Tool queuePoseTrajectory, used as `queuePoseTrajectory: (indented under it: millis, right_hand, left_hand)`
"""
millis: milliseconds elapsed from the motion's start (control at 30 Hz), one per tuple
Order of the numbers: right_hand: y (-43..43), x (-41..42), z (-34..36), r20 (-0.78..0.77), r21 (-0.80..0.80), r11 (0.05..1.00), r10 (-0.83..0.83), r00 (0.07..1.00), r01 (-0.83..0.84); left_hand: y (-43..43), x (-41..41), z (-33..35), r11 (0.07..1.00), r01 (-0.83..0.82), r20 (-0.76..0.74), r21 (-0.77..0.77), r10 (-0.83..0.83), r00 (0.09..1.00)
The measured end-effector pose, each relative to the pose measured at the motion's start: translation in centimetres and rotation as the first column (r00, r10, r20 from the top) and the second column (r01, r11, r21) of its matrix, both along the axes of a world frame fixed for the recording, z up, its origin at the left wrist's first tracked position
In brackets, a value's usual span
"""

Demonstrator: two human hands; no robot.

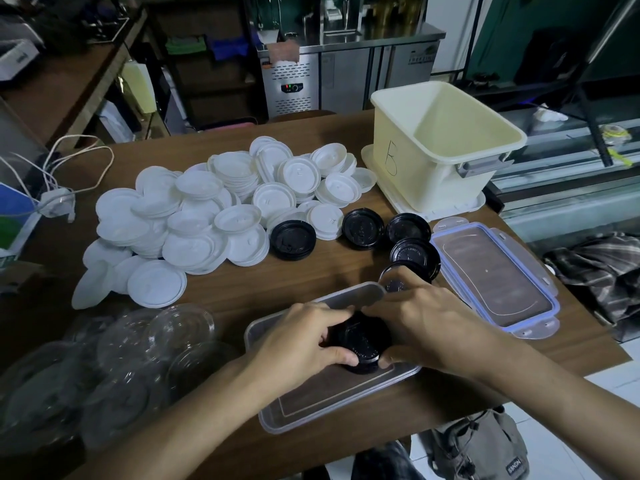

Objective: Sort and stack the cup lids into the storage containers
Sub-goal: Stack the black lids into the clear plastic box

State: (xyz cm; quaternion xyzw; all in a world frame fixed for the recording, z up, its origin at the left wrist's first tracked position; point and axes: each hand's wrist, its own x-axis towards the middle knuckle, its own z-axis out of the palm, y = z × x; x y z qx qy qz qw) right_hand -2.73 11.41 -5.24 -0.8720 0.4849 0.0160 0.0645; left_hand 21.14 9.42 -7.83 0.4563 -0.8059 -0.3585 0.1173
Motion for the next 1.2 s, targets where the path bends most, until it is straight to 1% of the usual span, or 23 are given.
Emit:
queuePoseTrajectory:
  millis: [67, 167, 267, 400, 500, 567, 700, 800, 933, 1000, 1067, 1133, 1200]
  right_hand:
    - [0.1, -0.2, 0.2, 0.023, 0.012, 1.000, 0.001, 1.000, -0.001]
    - [0.4, 0.2, 0.6, 0.014, 0.018, 1.000, -0.008, 1.000, 0.008]
    - [0.8, 1.1, 0.7, 0.019, -0.033, 0.999, -0.030, 0.999, 0.031]
    - [0.8, 1.6, 0.6, 0.032, -0.120, 0.991, -0.051, 0.998, 0.054]
    - [0.5, 1.2, 0.9, 0.087, -0.108, 0.993, -0.032, 0.996, 0.041]
    - [0.1, 1.0, 1.2, 0.128, -0.097, 0.995, -0.024, 0.992, 0.037]
    - [-1.1, 0.7, 1.8, 0.289, -0.042, 0.997, -0.047, 0.956, 0.062]
    - [-2.4, 0.6, 2.2, 0.376, -0.023, 0.995, -0.080, 0.923, 0.096]
    - [-5.6, -0.1, 2.6, 0.430, 0.023, 0.992, -0.119, 0.895, 0.121]
    - [-7.6, -0.5, 2.2, 0.428, 0.022, 0.989, -0.140, 0.893, 0.144]
    - [-9.5, -0.9, 1.6, 0.396, 0.002, 0.980, -0.184, 0.899, 0.199]
    - [-11.2, -1.0, 1.0, 0.339, -0.028, 0.964, -0.239, 0.910, 0.264]
    - [-12.6, -1.1, 0.3, 0.276, -0.053, 0.951, -0.279, 0.920, 0.305]
  left_hand:
    - [0.1, 0.2, 0.3, 0.999, 0.032, 0.056, -0.034, -0.030, 0.998]
    - [0.2, 0.9, 1.3, 0.994, 0.097, 0.143, -0.056, -0.088, 0.986]
    - [0.1, 1.1, 2.7, 0.983, 0.166, 0.236, -0.079, -0.143, 0.961]
    - [-0.5, 1.2, 3.6, 0.973, 0.206, 0.312, -0.108, -0.164, 0.936]
    - [-0.9, 1.7, 3.6, 0.974, 0.206, 0.302, -0.097, -0.168, 0.938]
    - [-1.3, 1.9, 3.8, 0.974, 0.191, 0.268, -0.119, -0.154, 0.951]
    - [-2.5, 2.3, 4.8, 0.965, 0.168, 0.163, -0.202, -0.136, 0.977]
    - [-3.8, 2.5, 5.7, 0.964, 0.121, 0.062, -0.235, -0.109, 0.992]
    - [-6.6, 2.6, 6.2, 0.976, 0.025, 0.024, -0.218, -0.020, 1.000]
    - [-8.5, 2.8, 5.6, 0.977, -0.023, 0.032, -0.211, 0.030, 0.999]
    - [-10.3, 2.9, 4.5, 0.969, -0.032, 0.073, -0.243, 0.051, 0.996]
    - [-12.1, 3.0, 3.2, 0.954, -0.004, 0.131, -0.298, 0.045, 0.990]
    - [-13.5, 3.0, 1.9, 0.934, 0.055, 0.231, -0.352, 0.030, 0.973]
